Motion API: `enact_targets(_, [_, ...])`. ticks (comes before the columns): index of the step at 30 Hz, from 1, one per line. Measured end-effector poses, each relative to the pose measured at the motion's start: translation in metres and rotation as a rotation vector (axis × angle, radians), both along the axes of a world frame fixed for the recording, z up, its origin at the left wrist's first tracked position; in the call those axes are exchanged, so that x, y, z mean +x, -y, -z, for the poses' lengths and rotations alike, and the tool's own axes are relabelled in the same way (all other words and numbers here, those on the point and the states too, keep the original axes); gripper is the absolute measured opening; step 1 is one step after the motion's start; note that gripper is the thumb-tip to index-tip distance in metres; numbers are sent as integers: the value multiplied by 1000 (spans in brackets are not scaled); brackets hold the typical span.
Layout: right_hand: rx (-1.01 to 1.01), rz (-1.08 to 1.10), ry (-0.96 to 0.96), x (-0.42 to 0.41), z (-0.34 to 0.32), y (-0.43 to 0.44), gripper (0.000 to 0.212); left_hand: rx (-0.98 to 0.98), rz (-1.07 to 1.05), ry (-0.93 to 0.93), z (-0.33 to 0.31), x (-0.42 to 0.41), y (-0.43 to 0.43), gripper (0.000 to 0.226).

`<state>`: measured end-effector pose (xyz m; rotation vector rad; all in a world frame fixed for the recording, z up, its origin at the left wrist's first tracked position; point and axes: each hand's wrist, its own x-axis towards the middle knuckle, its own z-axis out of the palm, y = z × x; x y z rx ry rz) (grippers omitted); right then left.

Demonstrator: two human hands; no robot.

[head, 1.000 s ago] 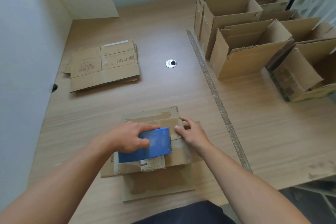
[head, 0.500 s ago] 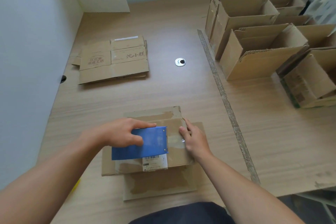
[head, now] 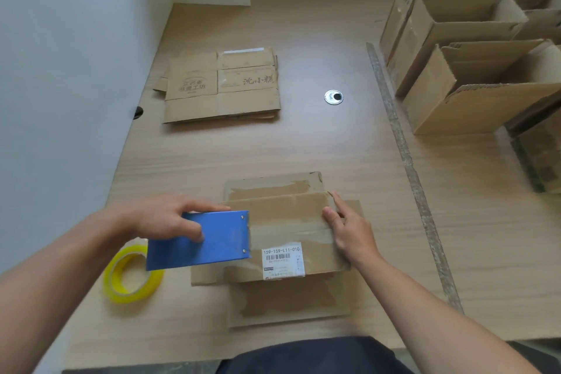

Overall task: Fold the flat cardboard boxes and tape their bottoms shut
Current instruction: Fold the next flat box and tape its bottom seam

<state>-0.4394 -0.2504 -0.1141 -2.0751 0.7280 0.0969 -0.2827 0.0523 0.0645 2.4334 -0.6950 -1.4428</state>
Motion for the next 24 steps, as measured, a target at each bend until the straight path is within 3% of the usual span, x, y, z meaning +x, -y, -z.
enact_targets(14, [-52,23,-52,1,-5,-4,49,54,-104,-58,17,17,-83,58])
enact_targets(24, [-108,30,-54,1,-8,-6,46,68,-104,-110,51,23,-85,63])
